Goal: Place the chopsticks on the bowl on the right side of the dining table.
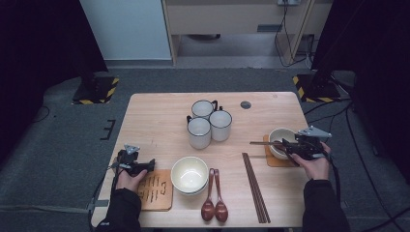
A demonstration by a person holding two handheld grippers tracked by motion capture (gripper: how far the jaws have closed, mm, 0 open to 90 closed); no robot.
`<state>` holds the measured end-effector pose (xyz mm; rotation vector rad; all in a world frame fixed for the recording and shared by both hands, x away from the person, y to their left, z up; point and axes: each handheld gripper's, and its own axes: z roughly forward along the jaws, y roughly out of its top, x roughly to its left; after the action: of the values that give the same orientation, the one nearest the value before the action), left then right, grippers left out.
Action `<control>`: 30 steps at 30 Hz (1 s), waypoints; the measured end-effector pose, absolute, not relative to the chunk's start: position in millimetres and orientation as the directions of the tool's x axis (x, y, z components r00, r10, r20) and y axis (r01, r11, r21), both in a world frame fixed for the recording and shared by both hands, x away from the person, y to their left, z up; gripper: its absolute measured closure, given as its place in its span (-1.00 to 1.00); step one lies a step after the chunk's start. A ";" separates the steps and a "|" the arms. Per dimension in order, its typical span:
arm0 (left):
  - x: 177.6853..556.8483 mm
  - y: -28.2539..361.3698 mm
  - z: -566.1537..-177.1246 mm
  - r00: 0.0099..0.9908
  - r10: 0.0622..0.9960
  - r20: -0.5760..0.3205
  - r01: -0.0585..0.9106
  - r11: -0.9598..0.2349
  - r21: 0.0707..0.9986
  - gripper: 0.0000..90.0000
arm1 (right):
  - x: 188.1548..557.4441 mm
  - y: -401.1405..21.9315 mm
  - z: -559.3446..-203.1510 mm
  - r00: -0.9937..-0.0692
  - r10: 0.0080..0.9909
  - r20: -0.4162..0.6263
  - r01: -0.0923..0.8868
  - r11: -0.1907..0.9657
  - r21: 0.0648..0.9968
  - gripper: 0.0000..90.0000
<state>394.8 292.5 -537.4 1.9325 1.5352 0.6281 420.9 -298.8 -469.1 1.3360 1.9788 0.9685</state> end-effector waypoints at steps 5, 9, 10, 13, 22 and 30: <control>394.8 292.5 -537.4 0.225 0.974 0.004 0.698 -0.164 0.697 -1.00 | 420.8 -298.6 -469.7 -0.358 0.931 -0.070 0.517 0.261 0.815 -0.04; 394.8 292.5 -537.4 0.225 0.974 0.004 0.698 -0.164 0.697 -1.00 | 421.0 -299.4 -470.0 -0.361 0.929 -0.078 0.512 0.267 0.817 -0.02; 394.8 292.5 -537.4 0.225 0.974 0.004 0.698 -0.164 0.697 -1.00 | 421.0 -300.0 -470.1 -0.362 0.928 -0.082 0.511 0.272 0.815 -0.02; 394.8 292.5 -537.4 0.225 0.974 0.004 0.698 -0.164 0.697 -1.00 | 421.2 -300.9 -470.4 -0.362 0.928 -0.084 0.511 0.273 0.815 -0.02; 394.8 292.5 -537.4 0.225 0.974 0.004 0.698 -0.164 0.697 -1.00 | 418.6 -299.0 -464.9 -0.383 0.922 -0.052 0.498 0.253 0.830 -0.06; 394.8 292.5 -537.4 0.225 0.974 0.004 0.698 -0.164 0.697 -1.00 | 416.1 -303.6 -467.5 -0.384 0.921 -0.071 0.514 0.277 0.812 -0.09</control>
<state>394.8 292.5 -537.4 1.9326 1.5351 0.6279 416.1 -303.6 -467.5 1.2853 2.0066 0.9731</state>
